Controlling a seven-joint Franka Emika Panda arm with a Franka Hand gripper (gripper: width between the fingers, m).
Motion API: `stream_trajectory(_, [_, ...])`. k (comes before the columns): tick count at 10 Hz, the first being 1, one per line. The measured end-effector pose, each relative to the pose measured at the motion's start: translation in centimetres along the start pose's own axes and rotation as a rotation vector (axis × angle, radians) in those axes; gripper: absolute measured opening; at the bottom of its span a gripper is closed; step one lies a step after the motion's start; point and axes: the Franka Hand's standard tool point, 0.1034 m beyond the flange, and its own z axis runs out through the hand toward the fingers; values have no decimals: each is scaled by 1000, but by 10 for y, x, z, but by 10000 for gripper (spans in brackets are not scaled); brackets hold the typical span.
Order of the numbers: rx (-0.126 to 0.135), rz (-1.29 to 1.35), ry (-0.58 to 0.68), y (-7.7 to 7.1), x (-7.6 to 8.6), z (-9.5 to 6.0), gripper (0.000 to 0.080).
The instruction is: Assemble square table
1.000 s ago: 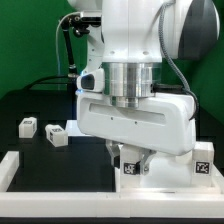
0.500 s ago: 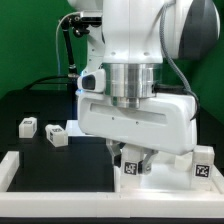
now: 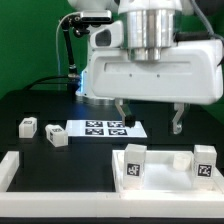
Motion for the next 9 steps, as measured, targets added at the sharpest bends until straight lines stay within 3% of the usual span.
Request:
stream_trajectory(6, [-6, 25, -6, 1, -3, 3, 648])
stream_trajectory(8, [-13, 189, -33, -5, -29, 1, 648])
stream_trajectory(9, [-4, 314, -41, -7, -43, 3, 648])
